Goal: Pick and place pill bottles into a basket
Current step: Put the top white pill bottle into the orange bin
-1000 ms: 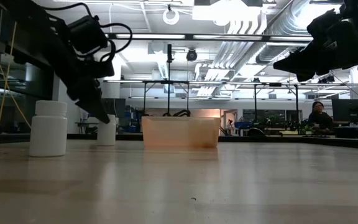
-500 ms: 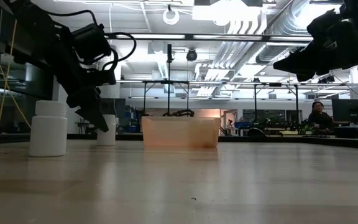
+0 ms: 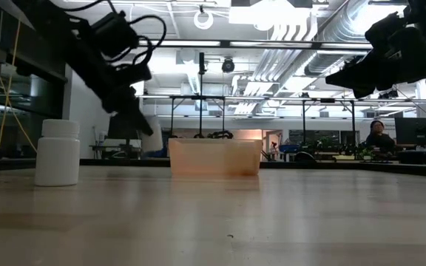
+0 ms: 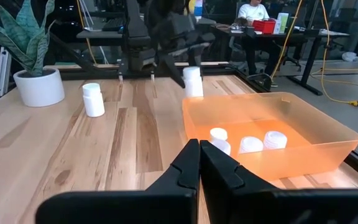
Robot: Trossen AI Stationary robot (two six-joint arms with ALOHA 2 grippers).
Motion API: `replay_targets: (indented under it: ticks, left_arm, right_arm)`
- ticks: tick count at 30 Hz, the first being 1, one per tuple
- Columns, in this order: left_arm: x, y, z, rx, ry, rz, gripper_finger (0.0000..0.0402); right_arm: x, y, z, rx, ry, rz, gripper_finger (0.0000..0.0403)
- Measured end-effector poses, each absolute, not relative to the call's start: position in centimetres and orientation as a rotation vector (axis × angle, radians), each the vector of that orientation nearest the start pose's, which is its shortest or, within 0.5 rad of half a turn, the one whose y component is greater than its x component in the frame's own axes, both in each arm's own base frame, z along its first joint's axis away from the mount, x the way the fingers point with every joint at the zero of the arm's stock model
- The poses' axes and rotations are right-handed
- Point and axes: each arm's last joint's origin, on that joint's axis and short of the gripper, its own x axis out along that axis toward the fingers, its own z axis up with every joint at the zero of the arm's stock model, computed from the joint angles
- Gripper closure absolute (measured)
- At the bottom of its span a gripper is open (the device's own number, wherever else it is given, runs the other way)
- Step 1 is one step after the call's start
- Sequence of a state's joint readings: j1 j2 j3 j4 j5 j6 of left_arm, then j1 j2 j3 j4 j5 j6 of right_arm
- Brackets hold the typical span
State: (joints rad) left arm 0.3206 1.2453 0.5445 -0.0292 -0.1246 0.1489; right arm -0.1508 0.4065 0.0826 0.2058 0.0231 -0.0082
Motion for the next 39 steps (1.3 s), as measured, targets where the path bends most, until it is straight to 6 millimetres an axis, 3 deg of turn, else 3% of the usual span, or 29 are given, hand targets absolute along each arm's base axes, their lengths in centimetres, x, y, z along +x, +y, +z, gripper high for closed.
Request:
replay_targets:
  ticks: [7, 11, 27, 39]
  left_arm:
    - [23.6, 8.2, 21.1, 0.141, 0.707, 0.339, 0.019]
    - [24.6, 8.3, 22.1, 0.125, 0.581, 0.288, 0.0182]
    - [27.4, 9.1, 18.1, 0.104, 0.619, 0.238, 0.0171]
    - [27.5, 9.1, 17.5, 0.1, 0.653, 0.233, 0.0166]
  right_arm:
    - [12.3, -1.9, 17.5, -0.001, 0.119, -0.173, 0.0397]
    - [12.3, -1.9, 17.5, -0.001, 0.119, -0.173, 0.0401]
    - [12.3, -1.9, 17.5, 0.0, 0.127, -0.173, 0.0396]
    - [12.3, -1.9, 17.5, 0.0, 0.127, -0.173, 0.0399]
